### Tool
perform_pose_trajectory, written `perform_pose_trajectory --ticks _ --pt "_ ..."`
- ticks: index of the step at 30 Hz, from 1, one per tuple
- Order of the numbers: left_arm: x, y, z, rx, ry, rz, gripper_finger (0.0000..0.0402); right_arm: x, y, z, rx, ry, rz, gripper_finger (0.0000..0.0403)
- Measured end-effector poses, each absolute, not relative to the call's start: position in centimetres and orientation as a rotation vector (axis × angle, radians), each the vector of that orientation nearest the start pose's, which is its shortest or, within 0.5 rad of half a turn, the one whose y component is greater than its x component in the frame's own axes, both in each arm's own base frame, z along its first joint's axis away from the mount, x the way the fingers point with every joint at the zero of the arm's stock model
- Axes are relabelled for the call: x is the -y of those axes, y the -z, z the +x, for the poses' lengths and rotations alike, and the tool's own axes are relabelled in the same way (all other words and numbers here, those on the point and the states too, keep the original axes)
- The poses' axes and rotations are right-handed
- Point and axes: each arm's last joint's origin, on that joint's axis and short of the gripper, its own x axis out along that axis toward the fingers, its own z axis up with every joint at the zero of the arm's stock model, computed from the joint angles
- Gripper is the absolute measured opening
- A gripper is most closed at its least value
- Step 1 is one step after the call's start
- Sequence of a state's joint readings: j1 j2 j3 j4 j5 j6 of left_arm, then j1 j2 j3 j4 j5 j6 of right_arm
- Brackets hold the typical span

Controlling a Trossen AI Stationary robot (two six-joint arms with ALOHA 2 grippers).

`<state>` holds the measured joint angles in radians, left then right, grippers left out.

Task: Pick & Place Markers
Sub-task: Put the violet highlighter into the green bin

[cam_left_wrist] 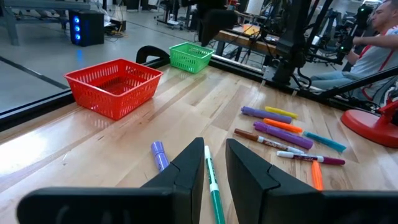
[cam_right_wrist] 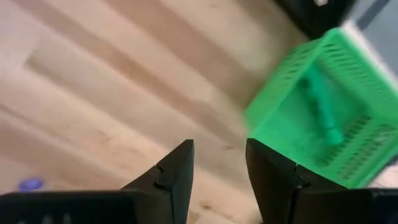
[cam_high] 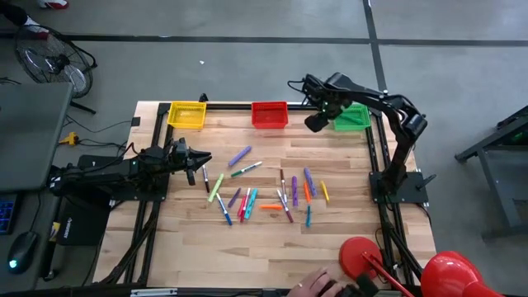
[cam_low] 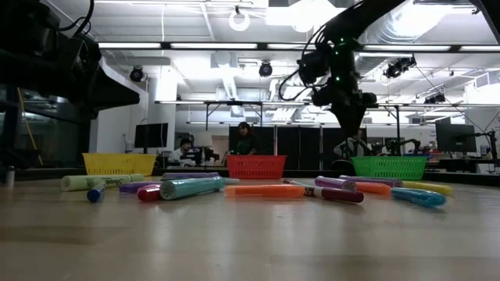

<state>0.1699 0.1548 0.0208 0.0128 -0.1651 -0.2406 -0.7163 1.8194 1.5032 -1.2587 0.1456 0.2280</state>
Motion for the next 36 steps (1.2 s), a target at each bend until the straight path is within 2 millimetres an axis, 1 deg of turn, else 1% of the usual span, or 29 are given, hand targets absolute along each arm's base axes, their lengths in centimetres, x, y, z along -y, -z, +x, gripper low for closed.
perform_pose_trajectory --ticks 7,17,21,24,29,32,36 --pt "-2.3 -15.9 10.3 -0.081 -0.348 -0.238 0.0064 20.7 -24.4 26.1 -1.477 0.897 0.671 0.0136" --pt "-2.3 -15.9 10.3 -0.081 -0.348 -0.238 0.0064 17.4 -24.4 27.8 -1.522 0.945 0.607 0.0136" --pt "-2.3 -15.9 10.3 -0.081 -0.348 -0.239 0.0064 15.6 -24.1 27.5 -1.516 0.949 0.598 0.0146" --pt "-2.3 -15.9 10.3 -0.081 -0.348 -0.238 0.0064 13.7 -24.0 27.0 -1.485 0.963 0.610 0.0167" --pt "-2.3 -15.9 10.3 -0.081 -0.348 -0.238 0.0064 10.5 -23.3 26.2 -1.427 0.957 0.695 0.0206" --pt "-2.3 -15.9 10.3 -0.081 -0.348 -0.239 0.0064 8.9 -22.6 25.9 -1.394 0.949 0.752 0.0221" --pt "-2.3 -15.9 10.3 -0.081 -0.348 -0.238 0.0064 7.0 -21.2 25.7 -1.388 0.928 0.808 0.0227"
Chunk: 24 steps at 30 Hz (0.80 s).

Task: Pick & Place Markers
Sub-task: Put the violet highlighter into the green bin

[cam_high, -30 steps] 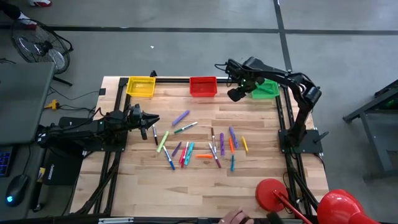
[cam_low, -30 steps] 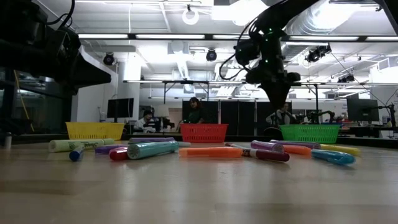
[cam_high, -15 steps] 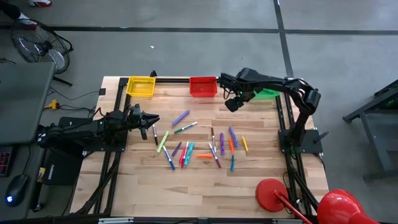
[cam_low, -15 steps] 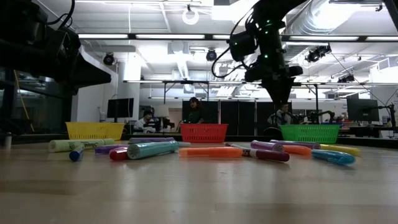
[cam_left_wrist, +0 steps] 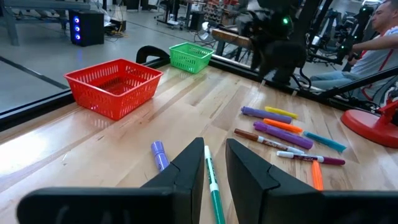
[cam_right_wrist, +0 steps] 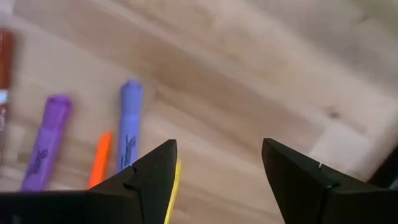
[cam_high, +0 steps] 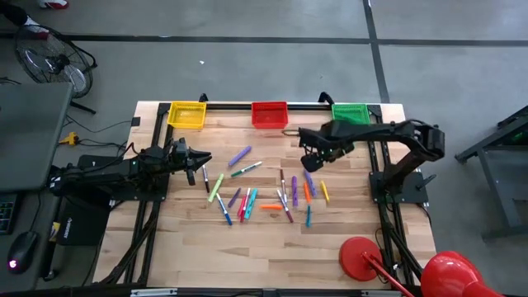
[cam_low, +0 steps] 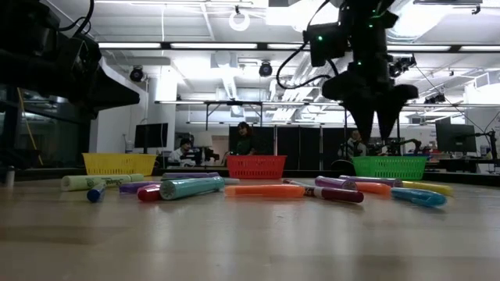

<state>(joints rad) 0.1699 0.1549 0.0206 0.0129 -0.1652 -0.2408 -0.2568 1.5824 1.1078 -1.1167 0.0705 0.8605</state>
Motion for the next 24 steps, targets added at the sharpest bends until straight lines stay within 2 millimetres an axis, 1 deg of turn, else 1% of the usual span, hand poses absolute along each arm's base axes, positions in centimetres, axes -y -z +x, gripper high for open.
perform_pose_trajectory --ticks 5,11,18,24 --pt "-2.3 -15.9 10.3 -0.081 -0.348 -0.238 0.0064 4.7 -19.9 26.1 -1.388 0.863 0.811 0.0227" --pt "-2.3 -15.9 10.3 -0.081 -0.348 -0.239 0.0064 2.6 -18.8 26.3 -1.361 0.845 0.803 0.0227" --pt "-2.3 -15.9 10.3 -0.081 -0.348 -0.238 0.0064 1.1 -17.9 26.3 -1.332 0.822 0.799 0.0227" --pt "-2.3 -15.9 10.3 -0.081 -0.348 -0.239 0.0064 0.7 -17.9 26.6 -1.300 0.826 0.827 0.0227"
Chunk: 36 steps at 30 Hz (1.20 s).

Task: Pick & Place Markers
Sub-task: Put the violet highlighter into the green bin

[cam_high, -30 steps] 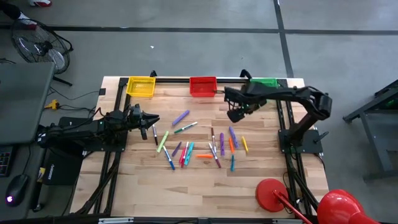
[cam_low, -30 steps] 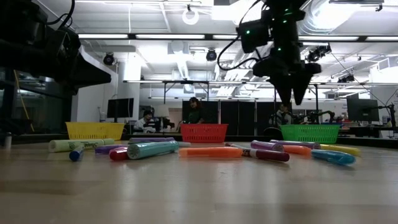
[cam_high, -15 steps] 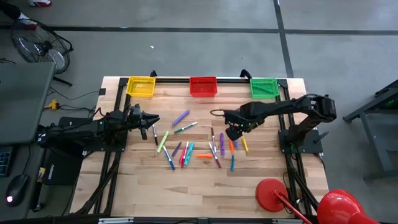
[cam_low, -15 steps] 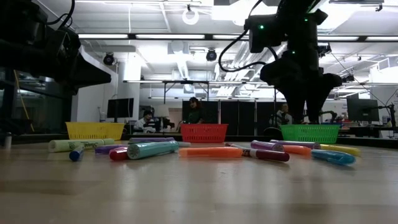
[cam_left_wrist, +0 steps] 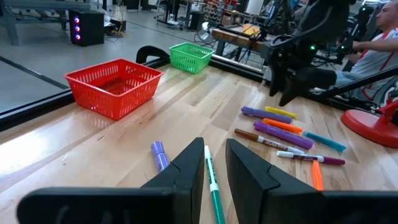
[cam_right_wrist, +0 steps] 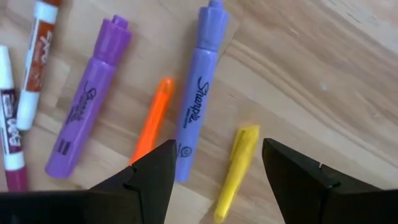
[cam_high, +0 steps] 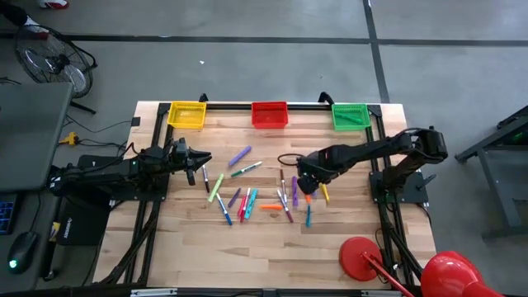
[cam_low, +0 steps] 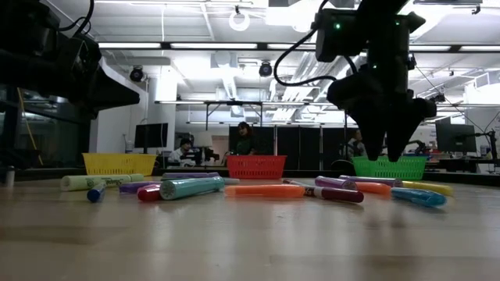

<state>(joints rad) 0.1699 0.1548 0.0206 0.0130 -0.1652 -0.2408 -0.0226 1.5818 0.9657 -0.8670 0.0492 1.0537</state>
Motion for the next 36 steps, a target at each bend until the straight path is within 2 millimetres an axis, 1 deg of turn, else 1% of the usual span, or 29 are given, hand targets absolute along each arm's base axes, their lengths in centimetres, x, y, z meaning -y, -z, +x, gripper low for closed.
perform_pose_trajectory --ticks 7,11,14,24,33,36 --pt "-2.3 -15.9 10.3 -0.081 -0.348 -0.239 0.0064 0.7 -17.6 27.0 -1.282 0.821 0.874 0.0227" --pt "-2.3 -15.9 10.3 -0.082 -0.348 -0.239 0.0064 0.6 -16.4 27.7 -1.311 0.794 0.882 0.0227" --pt "-2.3 -15.9 10.3 -0.081 -0.348 -0.238 0.0064 0.9 -15.9 28.0 -1.316 0.797 0.890 0.0227" --pt "-2.3 -15.9 10.3 -0.081 -0.348 -0.238 0.0064 1.6 -14.1 28.5 -1.365 0.811 0.900 0.0227" --pt "-2.3 -15.9 10.3 -0.081 -0.348 -0.238 0.0064 1.7 -13.0 29.0 -1.398 0.797 0.891 0.0226" --pt "-2.3 -15.9 10.3 -0.080 -0.348 -0.239 0.0064 1.7 -12.9 29.0 -1.400 0.798 0.890 0.0219"
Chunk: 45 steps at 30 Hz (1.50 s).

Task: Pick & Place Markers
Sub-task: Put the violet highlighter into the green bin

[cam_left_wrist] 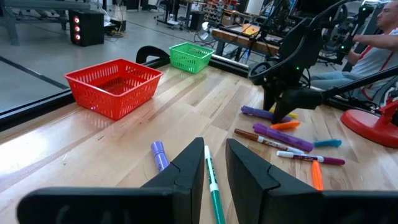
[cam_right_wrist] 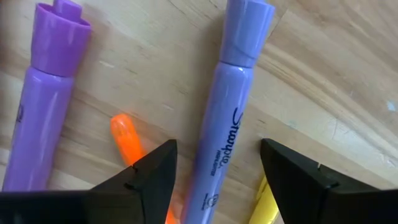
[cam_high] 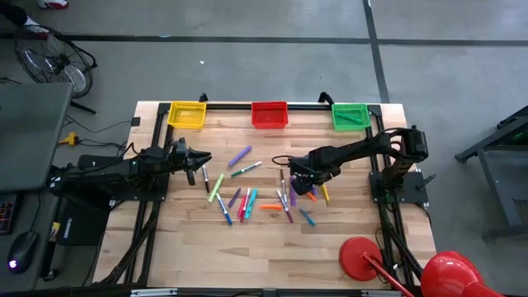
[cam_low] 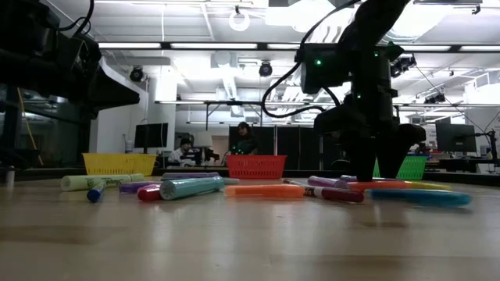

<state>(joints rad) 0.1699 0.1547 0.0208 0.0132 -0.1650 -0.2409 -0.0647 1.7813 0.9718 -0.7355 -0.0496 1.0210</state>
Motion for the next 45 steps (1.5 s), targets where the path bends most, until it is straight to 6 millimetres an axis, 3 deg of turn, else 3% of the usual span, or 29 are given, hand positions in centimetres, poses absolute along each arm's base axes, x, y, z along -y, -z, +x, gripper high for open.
perform_pose_trajectory --ticks 16,33,45 --pt "-2.26 -15.92 10.33 -0.081 -0.348 -0.239 0.0064 1.79 -12.77 28.91 -1.397 0.819 0.899 0.0164" --pt "-2.25 -15.92 10.33 -0.081 -0.348 -0.238 0.0064 1.79 -12.71 28.90 -1.399 0.812 0.892 0.0072" --pt "-2.26 -15.92 10.33 -0.081 -0.348 -0.238 0.0064 1.76 -13.66 28.87 -1.379 0.777 0.893 0.0065"
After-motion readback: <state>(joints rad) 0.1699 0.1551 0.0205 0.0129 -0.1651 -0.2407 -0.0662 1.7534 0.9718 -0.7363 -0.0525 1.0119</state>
